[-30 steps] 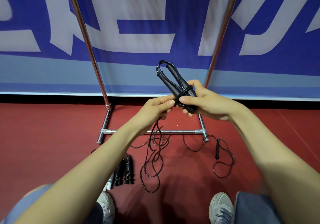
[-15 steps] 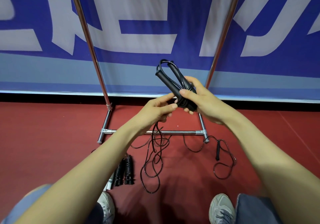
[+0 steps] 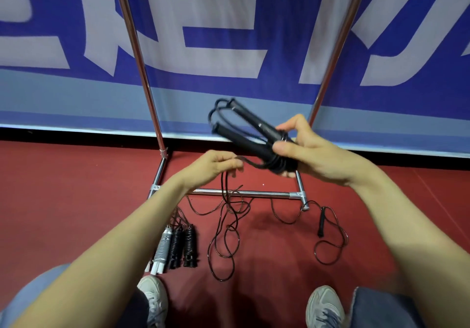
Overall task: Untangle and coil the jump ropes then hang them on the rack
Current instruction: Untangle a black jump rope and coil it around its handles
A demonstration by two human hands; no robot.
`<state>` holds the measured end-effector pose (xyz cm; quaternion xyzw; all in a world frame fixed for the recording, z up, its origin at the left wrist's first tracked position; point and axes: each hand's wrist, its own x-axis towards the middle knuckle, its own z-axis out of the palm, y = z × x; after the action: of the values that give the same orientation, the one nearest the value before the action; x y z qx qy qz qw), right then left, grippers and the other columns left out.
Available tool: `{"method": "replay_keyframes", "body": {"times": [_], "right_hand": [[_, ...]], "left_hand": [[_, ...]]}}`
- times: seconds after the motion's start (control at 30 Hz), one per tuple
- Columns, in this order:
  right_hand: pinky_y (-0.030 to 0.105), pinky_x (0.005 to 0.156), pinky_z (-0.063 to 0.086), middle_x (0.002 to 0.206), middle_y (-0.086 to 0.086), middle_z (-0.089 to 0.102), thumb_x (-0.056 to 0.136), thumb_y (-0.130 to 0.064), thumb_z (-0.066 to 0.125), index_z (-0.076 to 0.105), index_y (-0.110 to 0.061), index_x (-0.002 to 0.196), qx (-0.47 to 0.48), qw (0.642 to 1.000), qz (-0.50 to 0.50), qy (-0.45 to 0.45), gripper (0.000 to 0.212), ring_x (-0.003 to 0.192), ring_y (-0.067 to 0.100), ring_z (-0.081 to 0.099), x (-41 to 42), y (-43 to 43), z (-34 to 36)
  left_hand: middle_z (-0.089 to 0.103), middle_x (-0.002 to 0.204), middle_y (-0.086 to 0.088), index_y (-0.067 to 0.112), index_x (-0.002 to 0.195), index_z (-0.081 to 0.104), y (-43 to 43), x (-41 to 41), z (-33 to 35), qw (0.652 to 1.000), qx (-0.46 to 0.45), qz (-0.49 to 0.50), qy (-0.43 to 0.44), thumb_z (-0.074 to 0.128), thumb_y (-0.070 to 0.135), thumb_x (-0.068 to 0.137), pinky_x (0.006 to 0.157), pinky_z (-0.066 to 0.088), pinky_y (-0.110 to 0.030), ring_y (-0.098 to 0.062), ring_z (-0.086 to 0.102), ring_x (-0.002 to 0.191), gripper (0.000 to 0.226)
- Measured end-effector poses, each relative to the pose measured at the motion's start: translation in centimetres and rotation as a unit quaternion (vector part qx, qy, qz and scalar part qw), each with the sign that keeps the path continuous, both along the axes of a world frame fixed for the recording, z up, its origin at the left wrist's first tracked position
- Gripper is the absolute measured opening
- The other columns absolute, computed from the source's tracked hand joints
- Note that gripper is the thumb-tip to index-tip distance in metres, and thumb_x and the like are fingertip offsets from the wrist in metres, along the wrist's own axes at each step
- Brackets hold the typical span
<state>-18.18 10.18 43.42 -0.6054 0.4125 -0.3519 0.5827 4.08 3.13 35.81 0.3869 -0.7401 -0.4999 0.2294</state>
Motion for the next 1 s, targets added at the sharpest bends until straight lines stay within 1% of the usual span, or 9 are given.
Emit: {"method": "replay_keyframes", "body": {"times": [0.13, 0.23, 0.4, 0.5, 0.6, 0.73, 0.8, 0.9, 1.0], "right_hand": [[0.031, 0.066, 0.048, 0.092, 0.021, 0.066, 0.092, -0.026, 0.059, 0.031, -0.016, 0.106, 0.009, 0.966, 0.121, 0.226, 0.033, 0.068, 0.018, 0.056, 0.2, 0.7, -1.0], [0.021, 0.062, 0.046, 0.095, 0.019, 0.068, 0.094, -0.032, 0.059, 0.031, -0.019, 0.108, 0.021, 0.926, 0.174, 0.335, 0.034, 0.072, 0.014, 0.057, 0.7, 0.2, -2.1], [0.034, 0.066, 0.046, 0.092, 0.019, 0.066, 0.095, -0.036, 0.058, 0.027, -0.018, 0.106, -0.019, 0.886, 0.119, 0.448, 0.037, 0.069, 0.018, 0.053, 0.7, -1.5, -3.9], [0.035, 0.065, 0.046, 0.086, 0.016, 0.065, 0.096, -0.032, 0.057, 0.024, -0.017, 0.116, -0.056, 0.911, 0.011, 0.408, 0.041, 0.068, 0.022, 0.054, 0.5, -2.4, -4.0], [0.035, 0.065, 0.045, 0.079, 0.008, 0.059, 0.098, -0.029, 0.053, 0.019, -0.024, 0.135, -0.094, 0.913, -0.051, 0.393, 0.051, 0.066, 0.022, 0.054, 0.3, -2.9, -3.6], [0.017, 0.062, 0.039, 0.083, -0.003, 0.054, 0.099, -0.028, 0.051, 0.030, -0.019, 0.128, -0.159, 0.908, -0.127, 0.366, 0.036, 0.069, 0.008, 0.051, 0.0, -3.0, -3.3], [0.016, 0.061, 0.038, 0.082, -0.006, 0.053, 0.099, -0.029, 0.051, 0.032, -0.019, 0.123, -0.169, 0.913, -0.160, 0.334, 0.032, 0.068, 0.009, 0.051, 0.1, -3.0, -3.1], [0.033, 0.065, 0.045, 0.079, -0.001, 0.056, 0.099, -0.030, 0.051, 0.031, -0.025, 0.120, -0.147, 0.929, -0.163, 0.297, 0.030, 0.067, 0.018, 0.056, -0.5, -2.9, -2.7], [0.033, 0.066, 0.050, 0.083, 0.001, 0.056, 0.098, -0.024, 0.052, 0.029, -0.027, 0.125, -0.132, 0.953, -0.134, 0.237, 0.035, 0.065, 0.012, 0.056, -1.1, -2.7, -2.3]], "left_hand": [[0.070, 0.083, -0.005, 0.011, 0.092, 0.071, -0.9, 1.5, 2.9, 0.999, -0.003, -0.032, 0.007, 0.063, 0.006, 0.087, 0.072, 0.048, -0.018, -0.009, 0.062, 0.074, 0.011], [0.063, 0.075, -0.010, 0.009, 0.090, 0.074, -1.0, 0.6, 4.0, 0.998, -0.001, -0.027, -0.061, 0.073, 0.015, 0.082, 0.063, 0.038, -0.021, -0.010, 0.048, 0.063, 0.010], [0.071, 0.077, -0.001, 0.017, 0.085, 0.075, -0.1, -1.5, 4.1, 0.992, -0.073, 0.025, -0.103, 0.075, 0.014, 0.080, 0.069, 0.046, -0.026, -0.005, 0.057, 0.066, 0.006], [0.057, 0.059, 0.006, 0.014, 0.086, 0.070, 1.3, -3.7, 4.2, 0.989, -0.097, 0.105, -0.039, 0.071, 0.018, 0.084, 0.055, 0.038, -0.021, -0.005, 0.046, 0.051, 0.004], [0.052, 0.059, 0.004, 0.004, 0.094, 0.064, 2.6, -4.9, 3.9, 0.989, 0.002, 0.119, 0.085, 0.053, 0.021, 0.098, 0.043, 0.028, -0.019, -0.005, 0.036, 0.041, 0.020], [0.056, 0.063, 0.002, 0.010, 0.090, 0.054, 3.5, -5.3, 3.2, 0.963, 0.131, 0.126, 0.200, 0.049, 0.021, 0.100, 0.039, 0.022, -0.016, -0.005, 0.028, 0.040, 0.015], [0.055, 0.062, 0.003, 0.010, 0.091, 0.059, 3.3, -5.0, 3.1, 0.959, 0.166, 0.115, 0.199, 0.050, 0.025, 0.100, 0.039, 0.023, -0.014, -0.004, 0.026, 0.040, 0.020], [0.051, 0.061, 0.004, 0.007, 0.099, 0.066, 3.4, -4.8, 2.7, 0.964, 0.198, 0.078, 0.160, 0.048, 0.032, 0.100, 0.046, 0.026, -0.017, -0.005, 0.030, 0.046, 0.031], [0.049, 0.064, 0.005, 0.009, 0.100, 0.068, 3.4, -4.6, 2.3, 0.943, 0.265, 0.070, 0.187, 0.048, 0.028, 0.099, 0.057, 0.030, -0.020, -0.006, 0.037, 0.054, 0.028]]}}
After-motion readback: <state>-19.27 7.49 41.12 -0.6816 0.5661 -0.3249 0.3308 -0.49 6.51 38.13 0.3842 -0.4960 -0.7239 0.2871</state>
